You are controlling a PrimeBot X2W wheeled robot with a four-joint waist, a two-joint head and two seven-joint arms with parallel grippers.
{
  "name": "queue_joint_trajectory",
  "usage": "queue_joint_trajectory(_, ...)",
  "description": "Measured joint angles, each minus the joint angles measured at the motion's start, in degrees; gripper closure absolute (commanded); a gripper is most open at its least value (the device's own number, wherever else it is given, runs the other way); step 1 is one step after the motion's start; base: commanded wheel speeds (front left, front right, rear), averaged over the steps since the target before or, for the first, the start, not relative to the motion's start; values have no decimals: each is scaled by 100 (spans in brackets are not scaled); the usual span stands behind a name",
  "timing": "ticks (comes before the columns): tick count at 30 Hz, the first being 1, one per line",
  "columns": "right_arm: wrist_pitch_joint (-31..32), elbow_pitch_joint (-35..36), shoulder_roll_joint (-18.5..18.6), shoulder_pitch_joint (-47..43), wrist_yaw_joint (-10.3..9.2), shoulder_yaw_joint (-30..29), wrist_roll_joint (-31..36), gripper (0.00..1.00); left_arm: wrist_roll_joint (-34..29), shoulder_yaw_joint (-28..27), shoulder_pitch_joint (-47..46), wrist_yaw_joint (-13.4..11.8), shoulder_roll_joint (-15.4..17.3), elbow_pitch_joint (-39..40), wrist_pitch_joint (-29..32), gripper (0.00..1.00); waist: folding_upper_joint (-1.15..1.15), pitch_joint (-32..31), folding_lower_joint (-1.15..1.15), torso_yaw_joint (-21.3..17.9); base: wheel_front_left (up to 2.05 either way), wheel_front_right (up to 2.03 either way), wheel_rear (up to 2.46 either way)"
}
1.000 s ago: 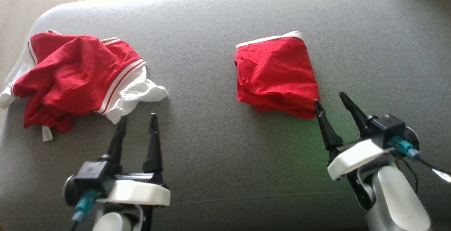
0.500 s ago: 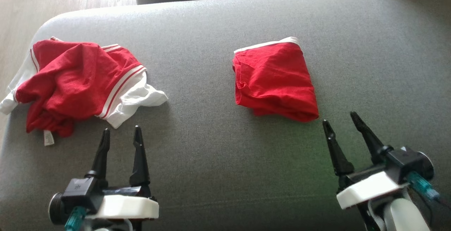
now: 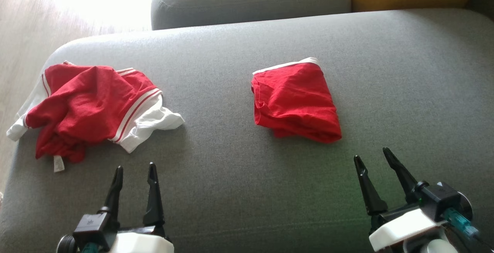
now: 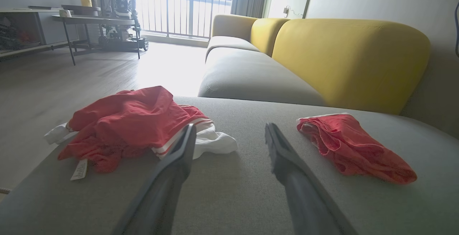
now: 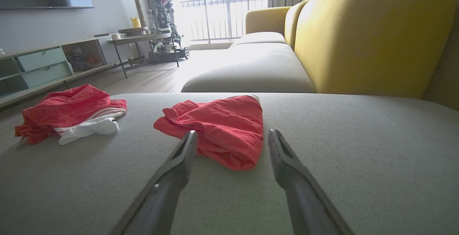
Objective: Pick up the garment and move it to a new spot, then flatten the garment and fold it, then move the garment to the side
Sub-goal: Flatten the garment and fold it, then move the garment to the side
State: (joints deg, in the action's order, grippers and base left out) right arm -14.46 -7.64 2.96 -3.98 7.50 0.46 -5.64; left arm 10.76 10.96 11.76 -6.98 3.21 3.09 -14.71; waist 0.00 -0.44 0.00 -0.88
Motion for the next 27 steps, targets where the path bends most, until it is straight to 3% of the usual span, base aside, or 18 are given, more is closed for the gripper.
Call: queue_joint_trajectory(27,0,-170,-2,-20,0,67,-166,0,-119,13,117,86,0,-383,0,0,0,-79,0,-51,0,0,0)
